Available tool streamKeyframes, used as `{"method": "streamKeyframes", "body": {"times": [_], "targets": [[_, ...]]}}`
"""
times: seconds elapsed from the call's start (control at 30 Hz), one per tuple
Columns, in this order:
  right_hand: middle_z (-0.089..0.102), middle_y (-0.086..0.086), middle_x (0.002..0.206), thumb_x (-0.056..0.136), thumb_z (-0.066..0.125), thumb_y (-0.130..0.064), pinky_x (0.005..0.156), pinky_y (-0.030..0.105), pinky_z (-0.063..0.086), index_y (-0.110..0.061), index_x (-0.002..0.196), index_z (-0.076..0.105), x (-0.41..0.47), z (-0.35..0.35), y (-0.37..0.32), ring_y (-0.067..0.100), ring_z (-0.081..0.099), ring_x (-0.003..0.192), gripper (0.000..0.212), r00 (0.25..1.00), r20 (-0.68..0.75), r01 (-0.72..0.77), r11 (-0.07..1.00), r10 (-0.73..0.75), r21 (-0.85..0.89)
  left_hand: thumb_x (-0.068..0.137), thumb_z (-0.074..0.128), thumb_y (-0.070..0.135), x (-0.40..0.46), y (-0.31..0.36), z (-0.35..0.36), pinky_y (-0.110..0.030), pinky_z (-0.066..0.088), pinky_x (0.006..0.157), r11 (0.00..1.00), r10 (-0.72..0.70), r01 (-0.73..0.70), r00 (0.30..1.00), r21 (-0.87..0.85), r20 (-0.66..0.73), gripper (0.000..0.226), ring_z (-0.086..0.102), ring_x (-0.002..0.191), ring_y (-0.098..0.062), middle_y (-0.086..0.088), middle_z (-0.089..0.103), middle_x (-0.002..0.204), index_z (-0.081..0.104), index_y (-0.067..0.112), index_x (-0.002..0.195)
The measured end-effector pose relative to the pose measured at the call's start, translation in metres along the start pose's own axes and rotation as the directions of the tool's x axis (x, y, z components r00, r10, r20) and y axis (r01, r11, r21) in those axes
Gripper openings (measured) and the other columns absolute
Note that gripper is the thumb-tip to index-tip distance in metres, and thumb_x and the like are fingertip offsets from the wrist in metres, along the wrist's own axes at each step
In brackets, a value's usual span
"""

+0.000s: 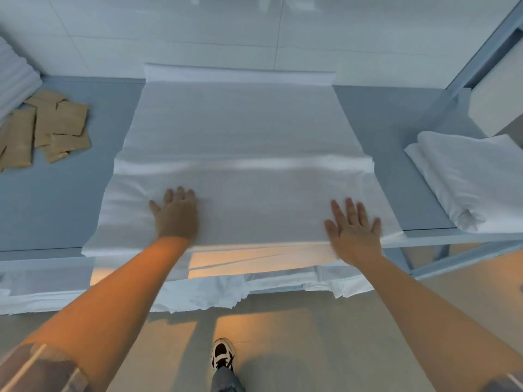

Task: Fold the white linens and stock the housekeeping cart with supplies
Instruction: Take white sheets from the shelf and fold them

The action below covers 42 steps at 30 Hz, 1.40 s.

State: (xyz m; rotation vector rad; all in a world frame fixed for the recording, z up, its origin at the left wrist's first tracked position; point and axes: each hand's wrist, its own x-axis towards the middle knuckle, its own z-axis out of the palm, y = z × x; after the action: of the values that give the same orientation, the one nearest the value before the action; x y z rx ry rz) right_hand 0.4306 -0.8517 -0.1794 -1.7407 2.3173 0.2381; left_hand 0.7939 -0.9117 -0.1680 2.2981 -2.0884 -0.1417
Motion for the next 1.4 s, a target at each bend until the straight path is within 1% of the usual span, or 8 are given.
{"method": "streamKeyframes", "body": {"times": [0.37, 0.63, 0.77, 0.87, 0.97, 1.07, 1.23, 1.4], "targets": [[-0.010, -0.015, 0.159, 0.099, 0.008, -0.051, 0.113, 0.055, -0.015, -0.044, 0.150, -0.001, -0.029, 0.016, -0.120, 0.016, -0.013, 0.147, 0.052, 0.946, -0.084, 0.316, 0.949, -0.314, 0.010, 0.088, 0.002, 0.069, -0.066, 0.054, 0.025, -0.066, -0.010, 0.107, 0.987, 0.155, -0.160, 0.971, 0.014, 0.181, 0.061, -0.021, 0.145, -0.025, 0.015, -0.020, 0.156, -0.015, 0.051, 0.144], [-0.010, -0.011, 0.160, 0.096, 0.005, -0.055, 0.119, 0.046, -0.003, -0.045, 0.149, -0.006, -0.005, 0.002, -0.016, 0.015, -0.009, 0.148, 0.055, 0.982, -0.088, 0.164, 0.986, -0.165, -0.025, 0.079, 0.002, 0.077, -0.053, -0.085, 0.014, -0.056, -0.004, 0.114, 0.999, -0.044, 0.042, 0.986, 0.011, 0.162, 0.074, -0.012, 0.147, -0.023, 0.010, -0.012, 0.159, -0.006, 0.049, 0.147], [-0.007, -0.005, 0.161, 0.098, 0.013, -0.055, 0.117, 0.055, 0.005, -0.040, 0.151, -0.002, -0.012, -0.011, 0.007, 0.023, -0.003, 0.149, 0.058, 0.999, -0.011, 0.031, 1.000, -0.031, 0.000, 0.076, 0.013, 0.086, -0.067, -0.098, 0.003, -0.048, -0.007, 0.117, 0.996, 0.051, -0.041, 0.990, -0.082, 0.133, 0.088, -0.006, 0.148, -0.024, 0.003, 0.001, 0.161, 0.010, 0.040, 0.151], [0.003, 0.000, 0.161, 0.091, 0.035, -0.065, 0.113, 0.058, 0.009, -0.030, 0.153, 0.010, -0.049, -0.007, -0.032, 0.029, 0.009, 0.148, 0.075, 0.953, -0.101, 0.275, 0.956, -0.284, -0.097, 0.066, 0.032, 0.090, -0.097, -0.077, 0.006, -0.056, 0.003, 0.116, 0.937, 0.348, -0.349, 0.936, 0.009, 0.060, 0.103, 0.014, 0.146, -0.032, -0.005, 0.025, 0.157, 0.027, 0.031, 0.150], [0.026, 0.013, 0.155, 0.068, 0.061, -0.075, 0.107, 0.067, 0.025, -0.017, 0.149, 0.032, -0.088, 0.013, -0.086, 0.037, 0.028, 0.141, 0.103, 0.792, -0.109, 0.565, 0.788, -0.601, -0.245, 0.060, 0.059, 0.081, -0.115, -0.038, 0.022, -0.065, 0.015, 0.110, 0.844, 0.516, -0.521, 0.854, 0.124, 0.069, 0.113, 0.020, 0.143, -0.038, -0.012, 0.030, 0.154, 0.027, 0.021, 0.150], [0.031, 0.025, 0.150, 0.058, 0.077, -0.063, 0.103, 0.069, 0.028, -0.014, 0.149, 0.028, -0.099, 0.035, -0.129, 0.042, 0.030, 0.139, 0.115, 0.815, -0.111, 0.507, 0.792, -0.569, -0.340, 0.053, 0.081, 0.060, -0.118, 0.003, 0.037, -0.070, 0.016, 0.106, 0.859, 0.476, -0.479, 0.877, 0.181, 0.065, 0.122, 0.022, 0.141, -0.044, -0.020, 0.030, 0.151, 0.024, 0.012, 0.150], [0.040, 0.023, 0.146, 0.075, 0.072, -0.020, 0.103, 0.067, 0.032, -0.021, 0.152, 0.015, -0.090, 0.051, -0.146, 0.039, 0.037, 0.136, 0.096, 0.809, -0.197, 0.450, 0.800, -0.553, -0.398, 0.062, 0.077, 0.024, -0.117, 0.031, 0.048, -0.072, 0.013, 0.106, 0.898, 0.331, -0.333, 0.942, 0.289, 0.057, 0.111, 0.023, 0.140, -0.046, -0.023, 0.031, 0.150, 0.013, 0.010, 0.151], [0.061, 0.016, 0.125, 0.074, 0.067, -0.012, 0.094, 0.057, 0.046, -0.024, 0.139, 0.050, -0.076, 0.042, -0.138, 0.033, 0.057, 0.119, 0.069, 0.741, -0.284, 0.475, 0.773, -0.609, -0.420, 0.080, 0.062, 0.025, -0.116, 0.033, 0.045, -0.071, -0.003, 0.106, 0.901, 0.278, -0.292, 0.956, 0.320, 0.090, 0.104, 0.011, 0.143, -0.043, -0.021, 0.018, 0.155, -0.014, 0.012, 0.150]]}}
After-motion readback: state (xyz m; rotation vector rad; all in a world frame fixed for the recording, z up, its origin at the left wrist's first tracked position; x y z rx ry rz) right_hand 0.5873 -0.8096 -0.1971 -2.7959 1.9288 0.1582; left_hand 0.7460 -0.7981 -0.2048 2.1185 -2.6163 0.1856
